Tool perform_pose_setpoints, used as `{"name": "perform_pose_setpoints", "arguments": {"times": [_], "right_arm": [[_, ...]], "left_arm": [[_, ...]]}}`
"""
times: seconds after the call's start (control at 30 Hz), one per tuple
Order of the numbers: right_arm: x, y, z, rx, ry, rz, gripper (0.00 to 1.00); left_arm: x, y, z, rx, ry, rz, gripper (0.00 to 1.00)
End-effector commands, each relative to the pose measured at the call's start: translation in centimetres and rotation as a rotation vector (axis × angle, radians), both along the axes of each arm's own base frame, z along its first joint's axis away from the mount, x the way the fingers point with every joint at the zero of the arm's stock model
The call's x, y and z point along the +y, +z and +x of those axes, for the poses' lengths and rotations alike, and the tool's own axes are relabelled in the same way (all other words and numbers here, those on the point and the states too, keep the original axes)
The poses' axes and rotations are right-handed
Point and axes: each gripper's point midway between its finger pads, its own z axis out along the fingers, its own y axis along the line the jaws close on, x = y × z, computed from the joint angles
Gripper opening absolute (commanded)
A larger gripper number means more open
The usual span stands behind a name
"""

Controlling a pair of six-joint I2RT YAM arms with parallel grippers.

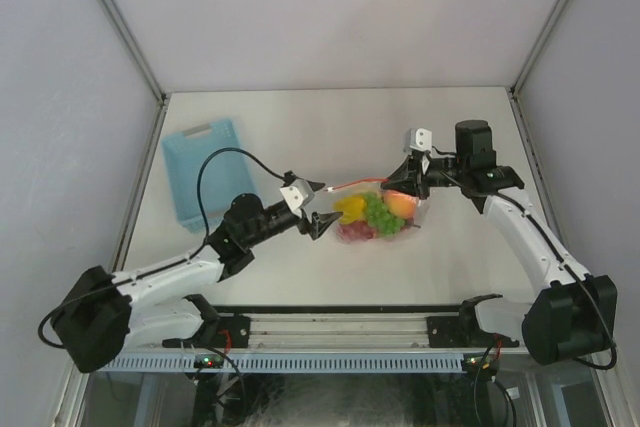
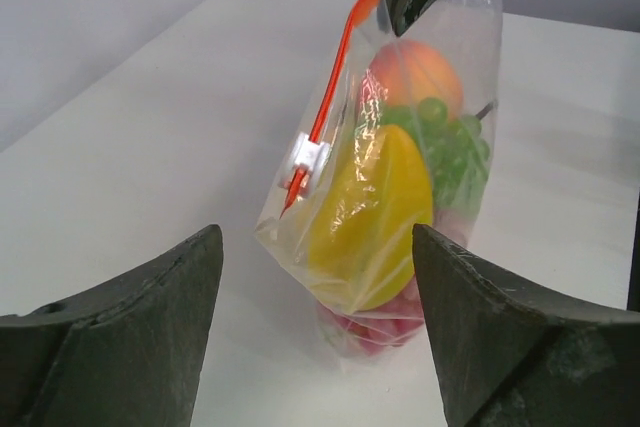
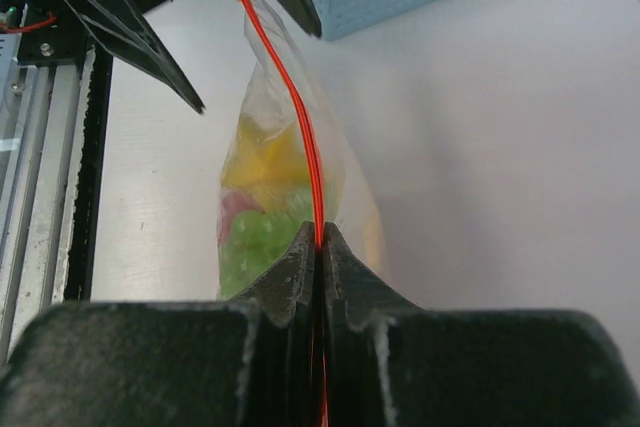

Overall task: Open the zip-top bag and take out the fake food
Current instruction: Pick up the zipper food storage bag at the center of the board, then unzip the zipper food storage bag at the center of the board.

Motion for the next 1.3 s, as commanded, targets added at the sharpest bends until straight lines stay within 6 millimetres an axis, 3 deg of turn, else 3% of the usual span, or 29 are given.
{"name": "perform_pose_setpoints", "arguments": {"times": [0.0,0.2,0.33,0.5,0.63,0.73,0.77,0.9,0.97,1.1,1.27], "right_arm": [[0.5,3.7,-0.6,-0.103,0.069,0.093,0.00],[0.5,4.5,-1.0,-0.092,0.082,0.120,0.00],[0.3,4.9,-1.1,-0.081,0.080,0.132,0.00],[0.1,4.4,-1.4,-0.065,0.081,0.127,0.00],[0.1,3.9,-1.5,-0.060,0.081,0.119,0.00],[-0.1,3.7,-1.5,-0.077,0.073,0.104,0.00],[-0.2,3.7,-1.6,-0.091,0.075,0.097,0.03],[0.0,5.1,-2.7,-0.148,0.137,0.107,0.47],[0.4,6.1,-3.3,-0.169,0.178,0.127,0.63],[2.3,7.5,-4.6,-0.174,0.265,0.157,0.72],[5.0,7.3,-4.3,-0.118,0.284,0.150,0.68]], "left_arm": [[-1.8,2.8,0.5,-0.059,-0.058,-0.124,0.76],[-4.2,4.1,0.3,-0.018,-0.173,-0.211,0.60],[-4.1,4.5,0.3,0.011,-0.178,-0.300,0.52],[-3.8,4.8,-0.2,0.045,-0.196,-0.361,0.34],[-3.6,4.8,-0.5,0.045,-0.203,-0.364,0.05],[-3.6,4.9,-0.7,0.054,-0.207,-0.350,0.00],[-3.7,4.9,-0.7,0.059,-0.209,-0.337,0.00],[-3.8,4.6,-0.8,0.075,-0.205,-0.252,0.00],[-3.9,4.5,-0.8,0.057,-0.201,-0.207,0.00],[-4.3,4.7,-1.0,0.038,-0.206,-0.134,0.00],[-5.0,5.0,-1.2,0.033,-0.218,-0.078,0.00]]}}
